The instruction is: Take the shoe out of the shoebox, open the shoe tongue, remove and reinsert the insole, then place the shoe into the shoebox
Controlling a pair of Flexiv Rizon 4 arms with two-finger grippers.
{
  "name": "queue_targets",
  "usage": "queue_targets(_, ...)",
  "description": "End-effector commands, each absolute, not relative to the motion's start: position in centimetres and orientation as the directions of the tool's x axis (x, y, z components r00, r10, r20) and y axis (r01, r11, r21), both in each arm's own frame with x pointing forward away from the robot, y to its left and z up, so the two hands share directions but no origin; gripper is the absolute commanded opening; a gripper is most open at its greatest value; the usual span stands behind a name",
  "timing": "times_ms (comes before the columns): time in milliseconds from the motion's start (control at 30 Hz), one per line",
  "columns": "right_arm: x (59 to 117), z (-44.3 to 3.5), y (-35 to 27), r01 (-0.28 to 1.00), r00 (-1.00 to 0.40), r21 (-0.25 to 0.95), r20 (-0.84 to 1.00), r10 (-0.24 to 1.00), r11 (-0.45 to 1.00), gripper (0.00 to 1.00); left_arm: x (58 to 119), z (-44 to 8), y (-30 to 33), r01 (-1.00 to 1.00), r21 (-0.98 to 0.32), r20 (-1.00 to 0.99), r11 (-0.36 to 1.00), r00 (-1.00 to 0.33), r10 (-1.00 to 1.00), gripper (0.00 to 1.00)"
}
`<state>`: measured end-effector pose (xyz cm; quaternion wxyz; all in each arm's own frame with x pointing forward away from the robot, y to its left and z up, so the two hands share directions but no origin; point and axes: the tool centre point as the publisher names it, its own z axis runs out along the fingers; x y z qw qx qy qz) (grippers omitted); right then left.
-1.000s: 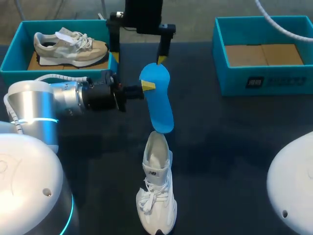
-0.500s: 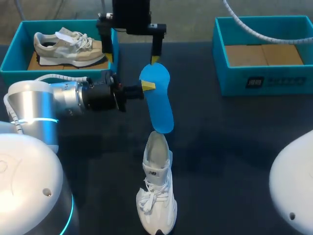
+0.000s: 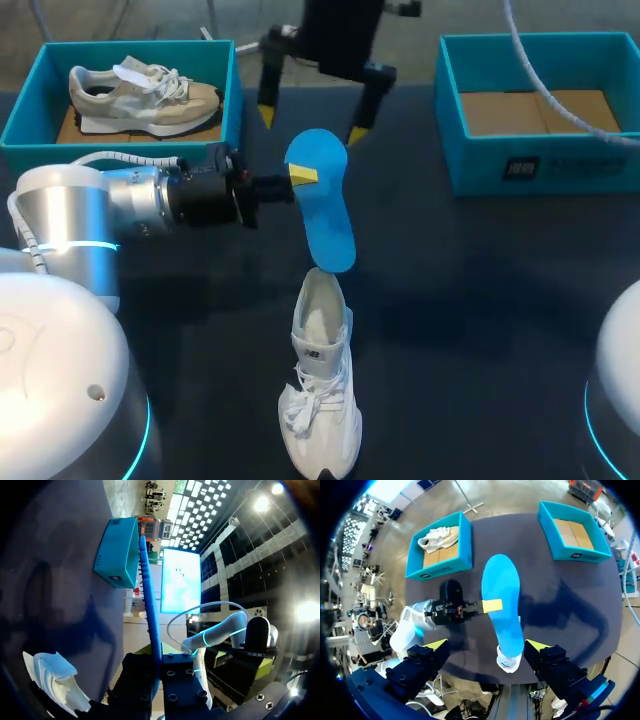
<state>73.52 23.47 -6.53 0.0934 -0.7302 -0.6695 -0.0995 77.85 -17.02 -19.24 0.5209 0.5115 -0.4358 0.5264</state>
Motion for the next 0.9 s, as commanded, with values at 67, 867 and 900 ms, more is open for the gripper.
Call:
queue_targets(67,73.8,-6.8,21.0,0.997,0.065,-0.014,0.680,0.730,-0.076,1.00,77.8,-19.2,-16.9,-0.994,0.075,0.993,-0.076,0.067,0.099,0.00)
queue_targets(867,76.1,-10.3,18.6,0.997,0.035,-0.005,0.923,0.383,-0.079,1.00,77.8,-19.2,-16.9,-0.994,0.075,0.993,-0.076,0.067,0.099,0.00)
queue_targets(900,76.2,-10.4,18.5,0.997,0.029,0.001,0.929,0.369,-0.080,1.00,77.8,-19.2,-16.9,-0.994,0.075,0.993,-0.076,0.067,0.099,0.00)
